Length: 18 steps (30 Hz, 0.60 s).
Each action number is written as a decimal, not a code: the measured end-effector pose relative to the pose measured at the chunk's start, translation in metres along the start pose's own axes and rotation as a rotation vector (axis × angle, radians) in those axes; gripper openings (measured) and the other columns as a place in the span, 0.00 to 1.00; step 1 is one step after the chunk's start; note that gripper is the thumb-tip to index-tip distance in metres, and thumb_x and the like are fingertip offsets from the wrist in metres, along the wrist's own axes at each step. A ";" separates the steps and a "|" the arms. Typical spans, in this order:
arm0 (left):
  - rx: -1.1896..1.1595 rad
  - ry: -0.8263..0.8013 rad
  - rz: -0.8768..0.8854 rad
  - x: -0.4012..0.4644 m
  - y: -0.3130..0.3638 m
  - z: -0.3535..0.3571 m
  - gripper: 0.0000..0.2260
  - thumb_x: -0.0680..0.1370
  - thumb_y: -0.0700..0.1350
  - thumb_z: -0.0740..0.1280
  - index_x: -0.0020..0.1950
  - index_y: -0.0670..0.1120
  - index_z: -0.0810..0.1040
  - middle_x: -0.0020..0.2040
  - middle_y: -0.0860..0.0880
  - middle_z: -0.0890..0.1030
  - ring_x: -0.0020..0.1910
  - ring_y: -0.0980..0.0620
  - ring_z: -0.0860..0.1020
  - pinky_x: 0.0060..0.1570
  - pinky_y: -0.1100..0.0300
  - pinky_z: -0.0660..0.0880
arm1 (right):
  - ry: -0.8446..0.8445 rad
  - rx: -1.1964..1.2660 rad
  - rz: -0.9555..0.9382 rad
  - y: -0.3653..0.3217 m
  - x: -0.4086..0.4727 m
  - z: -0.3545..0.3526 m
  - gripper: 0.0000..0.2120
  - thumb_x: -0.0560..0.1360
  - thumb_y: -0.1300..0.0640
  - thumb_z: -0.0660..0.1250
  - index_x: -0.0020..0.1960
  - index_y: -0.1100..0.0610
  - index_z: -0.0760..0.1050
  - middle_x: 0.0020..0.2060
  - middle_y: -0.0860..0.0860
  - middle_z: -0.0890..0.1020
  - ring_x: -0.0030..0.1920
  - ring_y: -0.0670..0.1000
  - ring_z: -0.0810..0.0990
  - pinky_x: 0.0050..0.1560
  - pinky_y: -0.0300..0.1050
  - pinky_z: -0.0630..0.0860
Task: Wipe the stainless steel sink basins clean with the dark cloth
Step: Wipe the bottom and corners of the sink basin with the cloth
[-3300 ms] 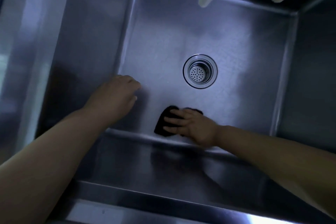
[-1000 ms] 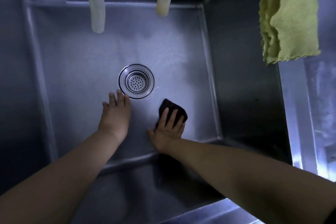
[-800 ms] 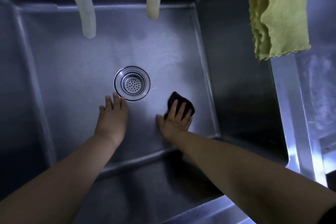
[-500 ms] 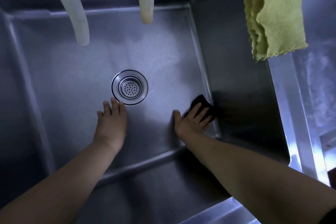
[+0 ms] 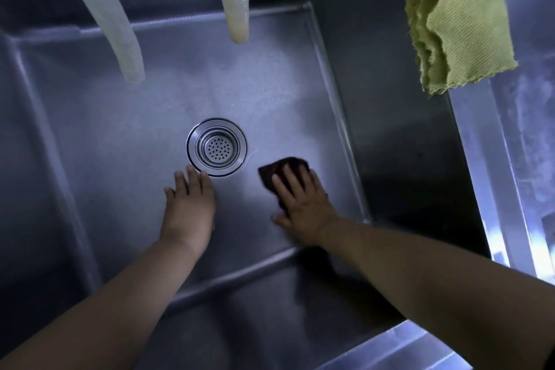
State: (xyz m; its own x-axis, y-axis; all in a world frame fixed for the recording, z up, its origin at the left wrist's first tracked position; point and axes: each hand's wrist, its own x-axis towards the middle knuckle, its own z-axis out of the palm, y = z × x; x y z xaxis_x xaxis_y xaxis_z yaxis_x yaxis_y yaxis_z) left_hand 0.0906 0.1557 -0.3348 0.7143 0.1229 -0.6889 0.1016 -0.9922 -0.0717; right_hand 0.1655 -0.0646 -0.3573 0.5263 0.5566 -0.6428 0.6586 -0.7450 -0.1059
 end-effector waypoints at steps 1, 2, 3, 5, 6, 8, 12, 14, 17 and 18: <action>-0.003 0.000 0.002 0.000 0.000 0.000 0.41 0.76 0.52 0.66 0.75 0.36 0.44 0.75 0.32 0.48 0.73 0.33 0.54 0.68 0.43 0.61 | -0.004 -0.014 0.054 0.011 0.003 -0.005 0.41 0.76 0.36 0.56 0.71 0.48 0.29 0.75 0.56 0.36 0.74 0.63 0.34 0.66 0.54 0.23; -0.007 -0.002 0.003 0.000 0.000 0.000 0.41 0.75 0.52 0.66 0.75 0.36 0.44 0.75 0.33 0.48 0.73 0.33 0.53 0.68 0.43 0.61 | -0.019 -0.025 0.082 0.020 0.006 -0.010 0.41 0.76 0.35 0.54 0.70 0.48 0.27 0.75 0.56 0.35 0.73 0.63 0.33 0.66 0.53 0.24; -0.015 -0.003 0.002 0.000 0.000 0.000 0.41 0.75 0.52 0.66 0.75 0.36 0.44 0.75 0.33 0.47 0.73 0.33 0.53 0.68 0.43 0.61 | -0.046 -0.033 0.076 0.027 0.007 -0.015 0.40 0.76 0.35 0.53 0.71 0.48 0.27 0.75 0.56 0.34 0.73 0.62 0.32 0.66 0.52 0.24; -0.037 -0.008 -0.002 -0.002 -0.001 0.000 0.41 0.75 0.52 0.66 0.75 0.37 0.44 0.76 0.33 0.46 0.74 0.34 0.52 0.69 0.43 0.60 | -0.129 -0.025 0.014 0.034 0.003 -0.033 0.39 0.77 0.36 0.52 0.74 0.48 0.31 0.75 0.56 0.35 0.74 0.61 0.33 0.70 0.52 0.30; -0.048 -0.009 -0.006 -0.004 0.000 -0.001 0.41 0.75 0.51 0.67 0.76 0.37 0.44 0.76 0.34 0.46 0.74 0.34 0.52 0.69 0.44 0.60 | -0.166 -0.012 -0.018 0.037 -0.001 -0.048 0.37 0.78 0.37 0.53 0.76 0.49 0.36 0.76 0.56 0.37 0.75 0.61 0.37 0.73 0.52 0.37; -0.102 0.012 -0.044 -0.009 0.003 -0.001 0.40 0.75 0.51 0.67 0.76 0.39 0.46 0.76 0.35 0.46 0.74 0.35 0.50 0.70 0.43 0.58 | -0.165 -0.008 -0.080 0.044 -0.011 -0.080 0.30 0.80 0.44 0.54 0.77 0.51 0.49 0.77 0.56 0.47 0.74 0.60 0.54 0.73 0.52 0.57; -0.396 0.223 -0.012 -0.006 0.038 -0.011 0.40 0.72 0.53 0.68 0.76 0.41 0.51 0.77 0.38 0.48 0.76 0.41 0.46 0.72 0.44 0.46 | 0.055 -0.200 -0.047 0.064 -0.039 -0.138 0.16 0.79 0.51 0.55 0.65 0.54 0.68 0.60 0.54 0.76 0.54 0.58 0.77 0.48 0.47 0.73; -0.471 0.314 0.231 0.011 0.072 -0.022 0.36 0.75 0.51 0.65 0.77 0.42 0.52 0.78 0.41 0.50 0.77 0.45 0.47 0.74 0.52 0.43 | 0.107 -0.372 -0.021 0.074 -0.046 -0.151 0.13 0.78 0.56 0.57 0.62 0.54 0.69 0.54 0.53 0.78 0.51 0.57 0.78 0.43 0.46 0.70; -0.376 0.362 0.457 0.045 0.122 -0.034 0.32 0.79 0.54 0.58 0.77 0.41 0.48 0.78 0.42 0.49 0.77 0.47 0.46 0.73 0.55 0.39 | 0.124 -0.414 0.017 0.082 -0.046 -0.158 0.14 0.76 0.60 0.59 0.61 0.53 0.69 0.51 0.52 0.80 0.48 0.57 0.80 0.38 0.46 0.68; -0.341 0.382 0.450 0.055 0.132 -0.034 0.33 0.79 0.55 0.57 0.77 0.40 0.46 0.78 0.42 0.48 0.77 0.46 0.44 0.73 0.54 0.37 | 0.154 -0.405 0.019 0.082 -0.046 -0.159 0.15 0.75 0.61 0.58 0.61 0.53 0.69 0.50 0.52 0.80 0.47 0.57 0.80 0.36 0.46 0.67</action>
State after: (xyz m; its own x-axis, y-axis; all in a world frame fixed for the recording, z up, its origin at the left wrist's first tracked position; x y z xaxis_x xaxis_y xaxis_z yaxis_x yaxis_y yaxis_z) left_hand 0.1669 0.0316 -0.3577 0.9260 -0.2405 -0.2910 -0.0951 -0.8946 0.4366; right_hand 0.2811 -0.0931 -0.2163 0.5943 0.6155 -0.5176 0.7898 -0.5681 0.2313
